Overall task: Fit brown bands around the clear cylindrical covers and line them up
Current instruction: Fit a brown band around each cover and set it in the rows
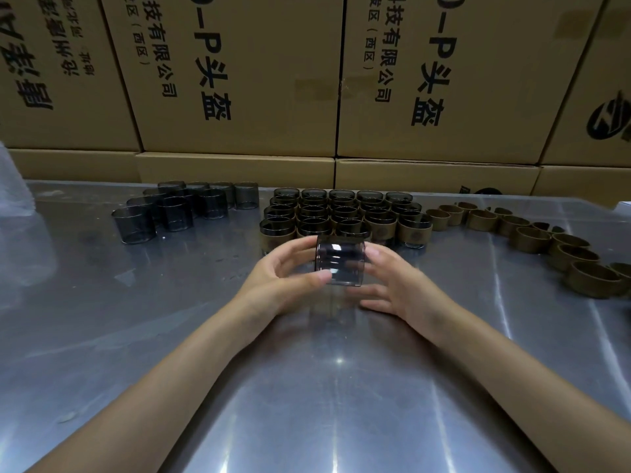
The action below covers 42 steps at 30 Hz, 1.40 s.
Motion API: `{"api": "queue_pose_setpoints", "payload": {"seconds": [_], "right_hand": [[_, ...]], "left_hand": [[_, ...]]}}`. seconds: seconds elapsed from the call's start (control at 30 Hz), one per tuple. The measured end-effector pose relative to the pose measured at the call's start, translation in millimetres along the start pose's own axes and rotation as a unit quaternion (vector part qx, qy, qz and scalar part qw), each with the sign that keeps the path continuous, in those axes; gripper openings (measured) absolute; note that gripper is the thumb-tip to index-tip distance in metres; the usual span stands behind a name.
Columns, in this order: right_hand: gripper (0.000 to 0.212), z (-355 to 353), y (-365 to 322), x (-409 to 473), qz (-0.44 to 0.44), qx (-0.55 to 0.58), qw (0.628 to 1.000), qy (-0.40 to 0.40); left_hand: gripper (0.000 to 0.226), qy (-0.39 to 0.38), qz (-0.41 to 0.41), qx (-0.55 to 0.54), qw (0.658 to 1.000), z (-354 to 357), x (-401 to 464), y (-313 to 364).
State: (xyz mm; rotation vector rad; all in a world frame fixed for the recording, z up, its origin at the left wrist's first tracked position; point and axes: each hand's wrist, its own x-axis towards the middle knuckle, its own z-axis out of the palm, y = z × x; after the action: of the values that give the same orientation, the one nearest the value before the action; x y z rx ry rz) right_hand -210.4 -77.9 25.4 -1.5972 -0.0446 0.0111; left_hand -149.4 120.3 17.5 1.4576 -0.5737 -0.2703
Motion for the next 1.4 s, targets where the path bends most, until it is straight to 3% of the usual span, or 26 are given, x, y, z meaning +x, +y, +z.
{"api": "queue_pose_setpoints", "payload": {"seconds": [0.1, 0.2, 0.43, 0.53, 0.63, 0.77, 0.93, 1.07, 1.17, 1.23, 1.27, 1.33, 1.4], "right_hand": [[0.073, 0.7, -0.1, 4.4, 0.030, -0.001, 1.000, 0.005], [0.055, 0.7, 3.6, 4.0, 0.010, 0.010, 1.000, 0.019], [0.052, -5.7, 11.4, 0.1, -0.075, 0.094, 0.992, 0.028], [0.056, -2.1, 11.4, -0.6, -0.082, 0.051, 0.995, 0.035], [0.062, 2.5, 12.6, -1.1, -0.112, -0.074, 0.989, 0.062], [0.083, 9.7, 18.6, -2.0, -0.139, -0.211, 0.964, 0.085], [0.097, 11.6, 21.3, -1.1, -0.134, -0.317, 0.932, 0.113], [0.099, 12.4, 18.6, -0.7, -0.119, -0.340, 0.928, 0.093], [0.085, 11.5, 12.6, -4.1, -0.107, -0.277, 0.950, 0.094], [0.066, 4.4, 8.3, -6.6, -0.129, -0.223, 0.954, 0.155], [0.054, -3.4, 7.6, -7.2, -0.146, -0.234, 0.939, 0.206], [0.039, -26.7, 7.5, -7.1, -0.149, -0.315, 0.878, 0.327], [0.036, -57.1, 9.6, -7.4, -0.087, -0.392, 0.815, 0.417]], "left_hand": [[0.064, -0.011, 0.029, -0.009, 0.999, 0.2, 1.8, -1.2], [0.070, -0.035, 0.036, -0.012, 0.999, 1.3, 1.9, -2.3], [0.077, 0.001, -0.055, 0.097, 0.994, 13.1, -1.9, 4.4], [0.067, 0.064, -0.043, 0.085, 0.993, 20.8, -3.4, 4.9], [0.049, 0.109, 0.014, 0.097, 0.989, 27.6, -5.1, 3.5], [0.058, 0.090, 0.059, 0.166, 0.980, 32.6, -5.6, -1.1], [0.064, 0.061, 0.050, 0.195, 0.978, 30.6, -3.3, -6.1], [0.065, 0.043, 0.025, 0.154, 0.987, 29.2, -2.5, -4.6], [0.060, 0.067, 0.003, 0.086, 0.994, 27.8, -1.9, -2.6], [0.046, 0.091, -0.011, 0.045, 0.995, 25.3, 0.0, -2.0], [0.042, 0.101, -0.016, 0.029, 0.994, 24.3, 1.2, -2.4], [0.043, 0.112, -0.019, 0.012, 0.993, 23.2, 3.6, -3.4], [0.047, 0.111, -0.020, 0.015, 0.994, 22.6, 4.8, -5.2]]}}
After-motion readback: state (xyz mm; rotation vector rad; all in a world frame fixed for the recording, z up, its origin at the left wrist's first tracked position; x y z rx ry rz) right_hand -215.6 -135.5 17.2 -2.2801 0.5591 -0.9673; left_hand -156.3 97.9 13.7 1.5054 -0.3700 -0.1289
